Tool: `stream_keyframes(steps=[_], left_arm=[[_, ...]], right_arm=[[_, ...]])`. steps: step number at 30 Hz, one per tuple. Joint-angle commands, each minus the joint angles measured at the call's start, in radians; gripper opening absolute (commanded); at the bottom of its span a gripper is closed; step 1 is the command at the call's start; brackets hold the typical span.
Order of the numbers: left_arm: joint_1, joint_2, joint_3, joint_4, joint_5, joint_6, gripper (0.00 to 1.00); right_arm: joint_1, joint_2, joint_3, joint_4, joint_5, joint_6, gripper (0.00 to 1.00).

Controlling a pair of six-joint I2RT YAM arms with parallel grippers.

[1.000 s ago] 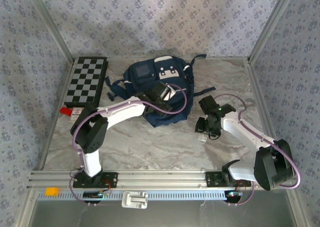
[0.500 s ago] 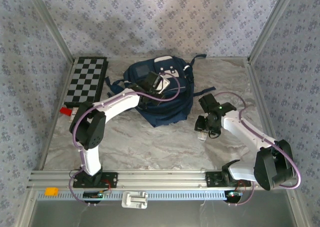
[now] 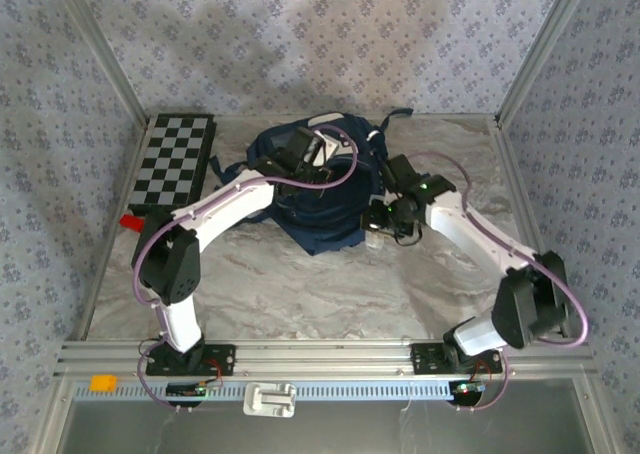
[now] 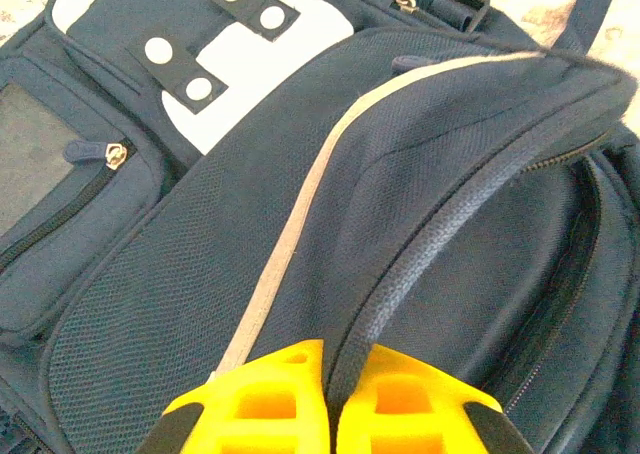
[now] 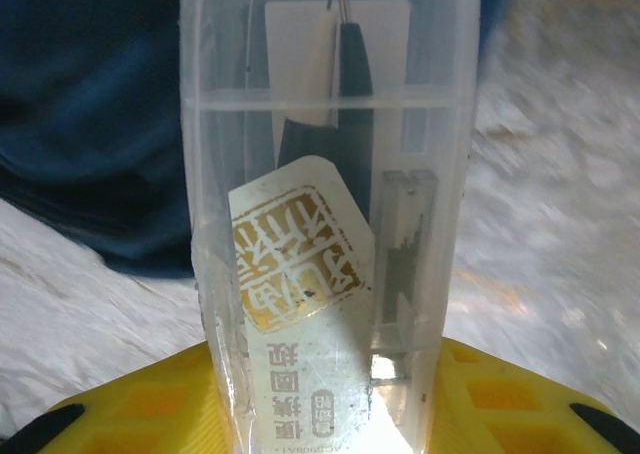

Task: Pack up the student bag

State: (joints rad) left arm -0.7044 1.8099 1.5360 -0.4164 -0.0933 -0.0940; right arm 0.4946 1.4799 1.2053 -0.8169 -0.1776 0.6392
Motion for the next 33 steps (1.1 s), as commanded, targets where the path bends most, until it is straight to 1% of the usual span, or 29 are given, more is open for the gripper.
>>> stream_keyframes(steps=[1, 5, 9, 11, 13, 16, 20, 21, 23, 25, 28, 30, 32, 33], left_arm=[[-0.044, -0.066, 0.093, -0.038, 0.012, -0.163, 0.00], [-0.067, -0.059, 0.103, -0.027, 0.008, -0.290, 0.00], [-0.063, -0.039, 0.139, -0.047, 0.002, -0.353, 0.00], [-0.059, -0.033, 0.154, -0.063, -0.014, -0.367, 0.00], [-0.054, -0.033, 0.150, -0.059, -0.003, -0.382, 0.00], [-0.037, -0.031, 0.140, -0.057, 0.020, -0.418, 0.00], [-0.023, -0.042, 0.114, -0.046, 0.032, -0.434, 0.00], [-0.021, -0.045, 0.110, -0.042, 0.035, -0.434, 0.00], [-0.018, -0.048, 0.104, -0.040, 0.048, -0.437, 0.00], [-0.017, -0.050, 0.100, -0.039, 0.053, -0.438, 0.00], [-0.017, -0.054, 0.084, -0.026, 0.061, -0.444, 0.00], [-0.017, -0.052, 0.081, -0.021, 0.069, -0.451, 0.00], [-0.018, -0.052, 0.081, -0.024, 0.075, -0.453, 0.00], [-0.018, -0.053, 0.079, -0.025, 0.075, -0.455, 0.00]], right_arm=[[0.010, 0.085, 0.111, 0.036, -0.012, 0.023, 0.43], [0.001, 0.176, 0.185, 0.090, 0.015, 0.070, 0.46], [-0.004, 0.249, 0.210, 0.145, 0.022, 0.124, 0.46], [-0.003, 0.273, 0.209, 0.180, 0.023, 0.153, 0.50], [-0.001, 0.285, 0.213, 0.208, 0.028, 0.175, 0.53], [0.005, 0.283, 0.213, 0.234, 0.032, 0.208, 0.66], [0.009, 0.232, 0.160, 0.268, 0.036, 0.215, 0.69], [0.006, 0.218, 0.138, 0.287, 0.016, 0.222, 0.69], [0.002, 0.193, 0.076, 0.331, -0.037, 0.239, 0.62], [0.013, 0.179, 0.028, 0.360, -0.048, 0.260, 0.56], [0.032, 0.178, -0.037, 0.480, -0.105, 0.283, 0.46], [0.035, 0.197, -0.041, 0.522, -0.135, 0.292, 0.39], [0.031, 0.227, -0.028, 0.538, -0.132, 0.311, 0.32], [0.030, 0.239, -0.026, 0.568, -0.142, 0.321, 0.30]])
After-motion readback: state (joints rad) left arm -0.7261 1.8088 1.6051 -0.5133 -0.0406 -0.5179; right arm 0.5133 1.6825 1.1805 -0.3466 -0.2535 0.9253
